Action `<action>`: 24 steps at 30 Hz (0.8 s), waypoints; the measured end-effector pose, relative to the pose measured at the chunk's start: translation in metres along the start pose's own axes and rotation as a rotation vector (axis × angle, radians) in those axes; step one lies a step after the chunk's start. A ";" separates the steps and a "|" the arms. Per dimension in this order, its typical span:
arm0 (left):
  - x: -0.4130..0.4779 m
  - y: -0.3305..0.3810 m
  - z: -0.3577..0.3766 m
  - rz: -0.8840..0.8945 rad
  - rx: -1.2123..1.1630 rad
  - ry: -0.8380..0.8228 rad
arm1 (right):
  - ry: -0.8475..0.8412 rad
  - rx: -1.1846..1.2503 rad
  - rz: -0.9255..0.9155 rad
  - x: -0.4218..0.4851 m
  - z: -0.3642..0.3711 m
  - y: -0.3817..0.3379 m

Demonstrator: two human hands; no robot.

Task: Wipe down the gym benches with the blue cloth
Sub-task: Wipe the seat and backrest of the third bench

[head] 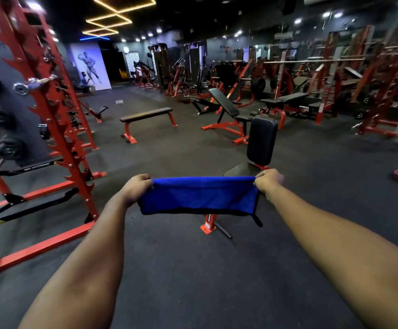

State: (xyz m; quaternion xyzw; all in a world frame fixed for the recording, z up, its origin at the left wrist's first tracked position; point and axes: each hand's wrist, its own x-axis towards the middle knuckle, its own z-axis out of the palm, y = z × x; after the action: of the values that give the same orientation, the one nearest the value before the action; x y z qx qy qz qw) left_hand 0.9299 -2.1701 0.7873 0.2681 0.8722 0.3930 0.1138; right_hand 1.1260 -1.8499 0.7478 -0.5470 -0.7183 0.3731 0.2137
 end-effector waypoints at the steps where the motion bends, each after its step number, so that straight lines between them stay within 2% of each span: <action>1: -0.001 0.002 -0.001 0.004 -0.005 0.014 | 0.003 0.046 0.019 0.001 -0.002 -0.001; 4: 0.001 0.002 -0.002 0.048 0.144 0.078 | -0.044 0.209 0.134 0.003 -0.006 -0.004; 7: 0.005 -0.006 -0.001 0.144 0.303 0.217 | -0.023 0.303 0.127 -0.005 -0.008 -0.014; 10: -0.001 -0.009 -0.003 0.130 0.176 0.282 | 0.013 0.412 0.160 0.001 -0.006 -0.013; 12: -0.007 -0.010 -0.004 0.133 0.100 0.318 | 0.119 0.391 0.170 0.006 -0.007 -0.011; 14: -0.011 -0.009 -0.005 0.139 0.078 0.347 | 0.205 0.387 0.129 0.000 -0.013 -0.012; 17: -0.014 -0.009 -0.001 0.154 0.114 0.363 | 0.196 0.450 0.088 -0.010 -0.013 -0.010; 21: -0.015 -0.002 0.004 0.262 0.090 0.526 | 0.331 0.376 -0.120 -0.024 -0.006 -0.005; 24: -0.013 -0.003 0.005 0.230 0.161 0.470 | 0.225 0.247 -0.126 -0.023 -0.002 0.003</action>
State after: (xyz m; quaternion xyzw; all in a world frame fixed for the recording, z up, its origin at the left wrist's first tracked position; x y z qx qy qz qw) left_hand 0.9422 -2.1756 0.7817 0.2751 0.8669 0.3842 -0.1588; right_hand 1.1368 -1.8705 0.7492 -0.5086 -0.6714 0.3810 0.3813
